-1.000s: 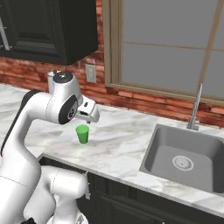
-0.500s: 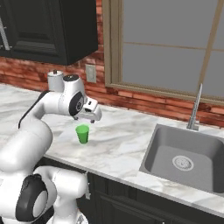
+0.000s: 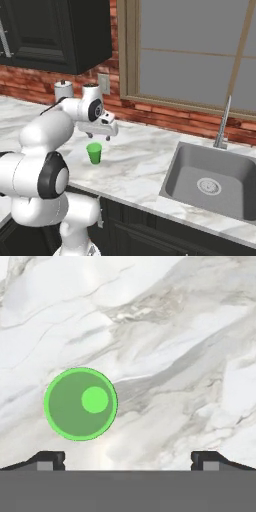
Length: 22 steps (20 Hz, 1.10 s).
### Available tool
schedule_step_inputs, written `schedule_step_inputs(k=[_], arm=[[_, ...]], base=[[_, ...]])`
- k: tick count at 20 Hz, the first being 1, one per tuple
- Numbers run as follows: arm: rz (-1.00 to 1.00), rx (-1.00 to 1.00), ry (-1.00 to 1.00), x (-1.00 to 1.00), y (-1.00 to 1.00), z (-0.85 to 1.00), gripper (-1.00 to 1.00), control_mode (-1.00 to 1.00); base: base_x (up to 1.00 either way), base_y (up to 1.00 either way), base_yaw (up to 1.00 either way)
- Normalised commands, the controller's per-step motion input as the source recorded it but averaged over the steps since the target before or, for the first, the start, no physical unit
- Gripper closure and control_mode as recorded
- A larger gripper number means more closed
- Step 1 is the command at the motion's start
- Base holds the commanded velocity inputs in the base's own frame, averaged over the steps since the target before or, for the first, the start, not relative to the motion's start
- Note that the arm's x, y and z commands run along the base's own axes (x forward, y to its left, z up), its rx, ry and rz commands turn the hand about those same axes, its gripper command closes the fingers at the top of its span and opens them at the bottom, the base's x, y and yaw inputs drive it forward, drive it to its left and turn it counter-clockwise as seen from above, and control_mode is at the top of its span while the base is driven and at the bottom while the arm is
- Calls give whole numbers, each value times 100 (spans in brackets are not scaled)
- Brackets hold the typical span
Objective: Place the pitcher and cup on the dining counter for serving.
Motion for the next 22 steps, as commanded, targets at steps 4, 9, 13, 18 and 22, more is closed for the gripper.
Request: schedule_step_inputs(k=[4,9,13,18,22], arm=[[0,1,6,19,0,-54,-100,-100],[0,0,0,1,0,-68,-100,-100],[0,1,1,8,0,-49,-100,-100],[0,1,0,8,0,-36,-100,-100],[0,1,0,18,0,-11,-100,-100]], base=[[0,0,0],[0,0,0],[0,0,0],[0,0,0],[0,0,0]])
